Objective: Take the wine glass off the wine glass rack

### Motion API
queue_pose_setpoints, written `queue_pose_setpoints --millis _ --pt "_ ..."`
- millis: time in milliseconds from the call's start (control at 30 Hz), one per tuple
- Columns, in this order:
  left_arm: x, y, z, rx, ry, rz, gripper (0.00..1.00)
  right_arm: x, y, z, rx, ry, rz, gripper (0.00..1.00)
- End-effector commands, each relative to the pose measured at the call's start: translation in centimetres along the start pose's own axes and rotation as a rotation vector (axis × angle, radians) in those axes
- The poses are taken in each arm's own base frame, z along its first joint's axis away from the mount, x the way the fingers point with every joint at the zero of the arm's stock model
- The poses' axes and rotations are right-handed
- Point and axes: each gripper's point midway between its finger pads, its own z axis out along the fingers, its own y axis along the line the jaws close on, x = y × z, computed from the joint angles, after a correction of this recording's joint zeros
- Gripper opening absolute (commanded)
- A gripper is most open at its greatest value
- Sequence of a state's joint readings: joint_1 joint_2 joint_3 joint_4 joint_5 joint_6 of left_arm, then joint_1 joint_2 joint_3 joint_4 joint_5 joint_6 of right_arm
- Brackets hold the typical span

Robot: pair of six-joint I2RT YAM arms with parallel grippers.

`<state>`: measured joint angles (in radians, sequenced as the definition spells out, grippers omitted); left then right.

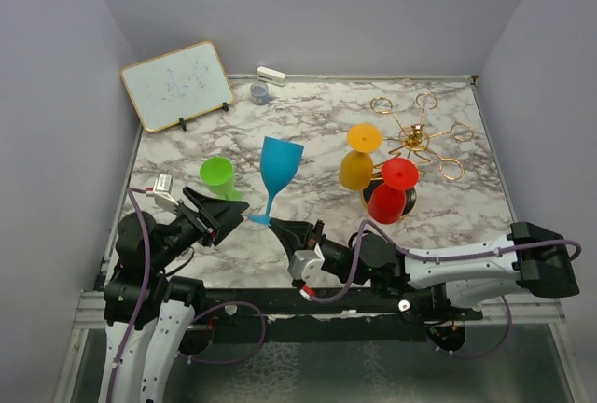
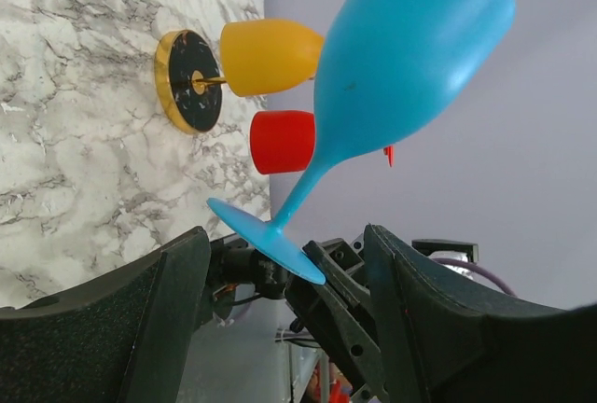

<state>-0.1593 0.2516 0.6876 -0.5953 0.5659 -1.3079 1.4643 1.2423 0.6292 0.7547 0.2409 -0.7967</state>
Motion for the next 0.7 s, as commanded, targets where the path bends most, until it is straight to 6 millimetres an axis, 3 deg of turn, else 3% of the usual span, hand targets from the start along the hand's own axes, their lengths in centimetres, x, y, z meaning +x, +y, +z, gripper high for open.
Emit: queue_pose_setpoints --millis 0,467,667 --pt "0.4 -0.9 -0.1 0.037 0.029 -0.037 0.69 -1.9 -2.0 0.5 0.139 -0.046 -0.064 0.01" --pt "1.0 -1.1 -0.2 0.056 0.057 -0.08 0.64 -3.2 -0.7 1.9 0.183 -0.076 -0.157 0.01" --pt "1.2 -0.8 -0.1 0.051 0.075 -0.096 0.57 -3.7 1.1 2.5 0.149 -0.082 -0.194 0.01"
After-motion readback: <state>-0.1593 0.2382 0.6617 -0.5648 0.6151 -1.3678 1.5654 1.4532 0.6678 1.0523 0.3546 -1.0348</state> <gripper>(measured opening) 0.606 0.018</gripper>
